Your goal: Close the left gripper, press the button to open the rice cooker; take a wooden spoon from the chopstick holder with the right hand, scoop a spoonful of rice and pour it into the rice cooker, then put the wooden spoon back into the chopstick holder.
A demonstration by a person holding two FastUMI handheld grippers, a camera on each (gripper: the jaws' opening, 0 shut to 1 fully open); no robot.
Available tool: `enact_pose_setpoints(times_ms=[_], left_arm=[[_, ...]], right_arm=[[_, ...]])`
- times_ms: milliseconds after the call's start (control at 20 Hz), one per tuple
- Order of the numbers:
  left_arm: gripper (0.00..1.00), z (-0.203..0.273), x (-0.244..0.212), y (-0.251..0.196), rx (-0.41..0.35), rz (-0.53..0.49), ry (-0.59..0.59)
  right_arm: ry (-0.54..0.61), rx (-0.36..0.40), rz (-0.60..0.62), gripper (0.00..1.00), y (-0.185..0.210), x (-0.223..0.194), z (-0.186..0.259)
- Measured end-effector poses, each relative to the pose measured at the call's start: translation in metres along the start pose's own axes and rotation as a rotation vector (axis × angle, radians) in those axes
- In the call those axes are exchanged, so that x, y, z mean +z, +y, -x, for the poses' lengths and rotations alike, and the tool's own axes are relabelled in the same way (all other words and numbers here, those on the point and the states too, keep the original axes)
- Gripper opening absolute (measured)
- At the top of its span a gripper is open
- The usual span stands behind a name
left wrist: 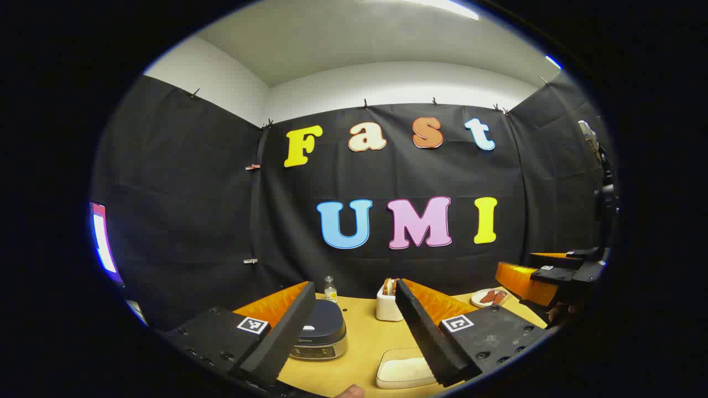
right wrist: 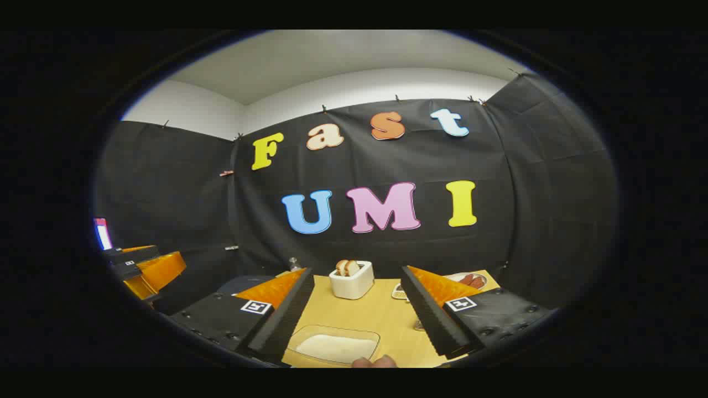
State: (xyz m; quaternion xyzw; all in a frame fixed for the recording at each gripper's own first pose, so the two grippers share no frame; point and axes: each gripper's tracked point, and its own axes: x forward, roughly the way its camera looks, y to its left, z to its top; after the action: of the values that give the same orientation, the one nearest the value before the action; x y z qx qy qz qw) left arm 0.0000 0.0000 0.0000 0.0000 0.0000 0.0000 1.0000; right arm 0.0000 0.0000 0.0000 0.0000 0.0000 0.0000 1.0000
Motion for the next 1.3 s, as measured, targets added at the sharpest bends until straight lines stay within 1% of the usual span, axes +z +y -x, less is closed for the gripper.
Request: enact_pose_setpoints(times_ms=[150,200,250,300,350,400,500,650,800,950,1000,1050,1250,1300], left_arm=[[0.98,-0.01,0.0,0.004,0.006,-0.018,0.005],[0.98,-0.014,0.003,0.007,0.003,-0.032,0.001],[0.98,-0.017,0.004,0.011,0.001,-0.041,-0.006],[0.98,-0.019,0.009,0.015,-0.003,-0.043,-0.023],[0.98,-0.022,0.009,0.017,-0.008,-0.041,-0.03],[0.98,-0.026,0.005,0.02,-0.011,-0.033,-0.014],[0.98,-0.029,-0.003,0.029,-0.015,-0.007,0.002],[0.98,-0.039,-0.013,0.05,-0.012,0.024,0.023],[0.98,-0.047,-0.018,0.072,0.006,0.053,0.035],[0.98,-0.06,-0.038,0.087,0.002,0.076,0.075],[0.98,-0.066,-0.044,0.092,-0.001,0.079,0.087],[0.98,-0.072,-0.048,0.097,-0.008,0.08,0.092],[0.98,-0.094,-0.07,0.112,-0.027,0.079,0.115],[0.96,-0.099,-0.076,0.115,-0.027,0.082,0.124]], right_arm=[[-0.021,-0.025,-0.015,0.92,-0.001,0.009,-0.005],[-0.009,-0.033,-0.006,0.98,0.001,0.007,-0.009],[0.005,-0.025,-0.005,1.0,0.009,0.002,-0.01],[-0.003,-0.018,-0.001,0.98,0.017,0.006,-0.011],[-0.015,-0.023,0.017,0.98,0.02,0.01,-0.014],[-0.008,-0.031,0.027,0.98,0.022,0.009,-0.016],[-0.008,-0.022,0.013,0.98,0.041,0.009,-0.019],[-0.013,-0.035,0.044,0.98,0.05,0.008,-0.023],[0.002,-0.042,0.04,0.98,0.065,0.0,-0.024],[0.009,-0.055,0.058,0.98,0.076,-0.002,-0.023],[0.005,-0.066,0.066,1.0,0.078,-0.001,-0.022],[0.005,-0.079,0.075,0.98,0.08,-0.003,-0.019],[0.02,-0.133,0.093,0.98,0.087,-0.01,-0.004],[0.023,-0.141,0.105,0.98,0.089,-0.012,0.0]])
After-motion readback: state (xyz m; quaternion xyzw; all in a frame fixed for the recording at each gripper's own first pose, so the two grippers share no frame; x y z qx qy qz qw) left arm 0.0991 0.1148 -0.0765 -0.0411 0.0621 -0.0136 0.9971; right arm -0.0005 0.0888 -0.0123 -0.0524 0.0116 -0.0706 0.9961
